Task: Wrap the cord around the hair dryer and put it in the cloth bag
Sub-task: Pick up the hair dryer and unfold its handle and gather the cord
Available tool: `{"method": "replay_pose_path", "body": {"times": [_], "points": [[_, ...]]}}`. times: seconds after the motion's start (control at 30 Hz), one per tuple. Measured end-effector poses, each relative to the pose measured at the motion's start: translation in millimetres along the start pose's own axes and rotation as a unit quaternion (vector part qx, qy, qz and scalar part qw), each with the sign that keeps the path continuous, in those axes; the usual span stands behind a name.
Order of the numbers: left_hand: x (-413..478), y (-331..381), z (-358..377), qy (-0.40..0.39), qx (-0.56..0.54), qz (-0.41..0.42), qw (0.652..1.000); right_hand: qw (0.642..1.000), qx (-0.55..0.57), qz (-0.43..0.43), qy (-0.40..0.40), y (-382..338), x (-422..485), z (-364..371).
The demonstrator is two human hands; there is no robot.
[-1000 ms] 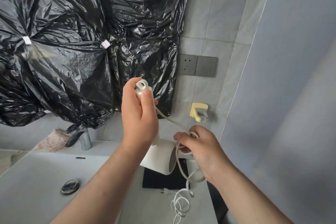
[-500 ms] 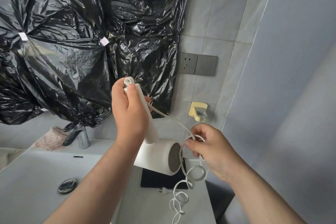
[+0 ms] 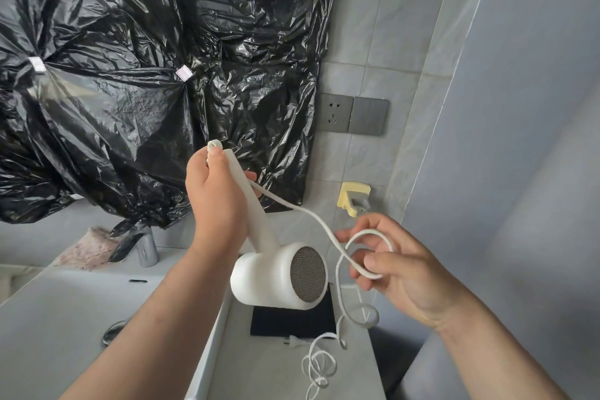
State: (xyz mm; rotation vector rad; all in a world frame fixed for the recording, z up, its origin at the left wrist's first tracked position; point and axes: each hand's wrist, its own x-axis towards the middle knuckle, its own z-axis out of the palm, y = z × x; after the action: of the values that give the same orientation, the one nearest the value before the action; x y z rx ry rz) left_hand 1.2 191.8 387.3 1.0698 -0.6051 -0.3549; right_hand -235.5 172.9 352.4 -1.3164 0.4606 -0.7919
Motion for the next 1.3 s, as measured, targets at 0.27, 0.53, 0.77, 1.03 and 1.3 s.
{"method": "replay_pose_path", "body": {"times": [0.27, 0.53, 0.77, 1.03, 1.3], "points": [[13, -2, 2, -0.003, -0.035, -0.026, 0.999, 0.981, -0.183, -0.011, -0.067, 4, -1, -3], [35, -13, -12, 0.040, 0.023, 0.010, 0.999, 0.965, -0.226, -0.070, 0.116, 22, 8, -46], [52, -17, -27, 0.049, 0.077, 0.035, 0.995, 0.798, -0.582, 0.048, 0.148, 41, 5, -54], [17, -2, -24, -0.038, 0.059, 0.101, 0.992, 0.890, -0.391, 0.233, 0.017, 44, 20, -6], [-1, 10, -20, -0.118, -0.047, 0.049, 0.991, 0.976, -0.208, 0.068, -0.015, 53, 65, 56]]}}
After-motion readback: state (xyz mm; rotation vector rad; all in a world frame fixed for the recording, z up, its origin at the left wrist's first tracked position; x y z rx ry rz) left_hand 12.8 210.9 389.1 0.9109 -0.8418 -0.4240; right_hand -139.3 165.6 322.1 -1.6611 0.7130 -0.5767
